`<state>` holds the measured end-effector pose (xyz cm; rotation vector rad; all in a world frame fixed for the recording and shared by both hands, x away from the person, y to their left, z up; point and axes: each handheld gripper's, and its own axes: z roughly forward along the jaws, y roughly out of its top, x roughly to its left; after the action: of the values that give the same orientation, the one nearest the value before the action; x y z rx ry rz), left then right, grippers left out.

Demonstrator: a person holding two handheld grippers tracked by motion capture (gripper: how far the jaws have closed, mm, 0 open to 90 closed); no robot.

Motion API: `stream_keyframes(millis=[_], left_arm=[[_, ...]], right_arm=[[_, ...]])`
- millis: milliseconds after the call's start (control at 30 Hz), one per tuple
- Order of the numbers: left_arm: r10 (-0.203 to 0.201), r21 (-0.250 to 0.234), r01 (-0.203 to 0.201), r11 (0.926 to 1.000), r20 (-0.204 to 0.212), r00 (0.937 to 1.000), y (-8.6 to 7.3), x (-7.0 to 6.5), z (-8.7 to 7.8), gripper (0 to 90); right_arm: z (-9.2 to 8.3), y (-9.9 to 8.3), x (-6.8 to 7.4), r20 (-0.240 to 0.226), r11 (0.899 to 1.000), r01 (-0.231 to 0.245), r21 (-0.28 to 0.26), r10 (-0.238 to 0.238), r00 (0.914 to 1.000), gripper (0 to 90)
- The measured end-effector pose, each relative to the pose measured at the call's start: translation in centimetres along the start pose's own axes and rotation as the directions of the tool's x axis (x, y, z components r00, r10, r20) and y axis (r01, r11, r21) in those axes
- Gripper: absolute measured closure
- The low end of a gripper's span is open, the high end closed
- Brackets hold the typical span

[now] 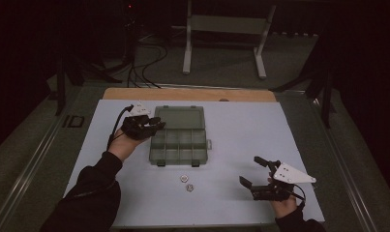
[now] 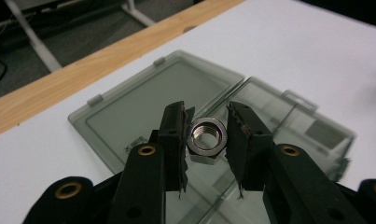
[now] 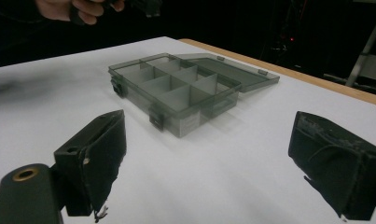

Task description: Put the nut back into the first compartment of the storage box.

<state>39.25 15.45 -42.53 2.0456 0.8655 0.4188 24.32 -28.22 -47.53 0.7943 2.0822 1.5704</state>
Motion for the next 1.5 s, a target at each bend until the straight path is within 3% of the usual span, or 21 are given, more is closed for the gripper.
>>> stream_keyframes(millis=[333,600,767,967,1033,1100,1200,1300,1500], left_arm=[[-0.059,0.028,0.06,0.9978,-0.022,0.998,-1.9,0.7,1.5,69.1],[-0.109,0.087,0.112,0.9899,-0.034,0.9934,-3.9,1.2,3.3,69.1],[-0.104,0.111,0.108,0.9879,-0.042,0.9937,-4.7,1.0,4.1,69.1],[-0.102,0.106,0.108,0.9885,-0.06,0.993,-5.2,0.8,4.5,68.4],[-0.121,0.084,0.126,0.9884,-0.068,0.9903,-5.1,0.8,4.2,61.2],[-0.132,0.071,0.136,0.9882,-0.057,0.9896,-4.8,0.8,3.9,50.9],[-0.122,0.07,0.126,0.9895,-0.059,0.9908,-4.5,0.7,3.7,49.7],[-0.135,0.056,0.136,0.9891,-0.019,0.9907,-4.1,0.4,3.0,44.9],[-0.108,0.062,0.105,0.9926,0.042,0.9933,-3.3,-0.8,2.2,39.2]], right_arm=[[0.0,0.0,0.0,-0.001,1.0,-0.001,-0.001,0.001,1.0,11.4],[0.0,0.0,-0.1,-0.003,1.0,-0.001,0.001,0.001,1.0,11.4],[0.0,0.0,-0.1,-0.005,1.0,0.0,0.002,0.0,1.0,11.4],[0.0,-0.1,-0.1,-0.009,1.0,-0.004,0.005,0.004,1.0,11.4],[0.0,0.0,-0.1,-0.006,1.0,-0.003,0.001,0.003,1.0,11.4],[0.0,-0.1,-0.1,-0.006,1.0,-0.005,0.001,0.005,1.0,11.4],[0.0,-0.1,-0.1,-0.007,1.0,-0.004,0.001,0.004,1.0,11.4],[0.0,0.0,-0.1,-0.007,1.0,-0.003,0.001,0.003,1.0,11.4],[0.0,0.0,-0.1,-0.008,1.0,-0.004,0.002,0.004,1.0,11.4]])
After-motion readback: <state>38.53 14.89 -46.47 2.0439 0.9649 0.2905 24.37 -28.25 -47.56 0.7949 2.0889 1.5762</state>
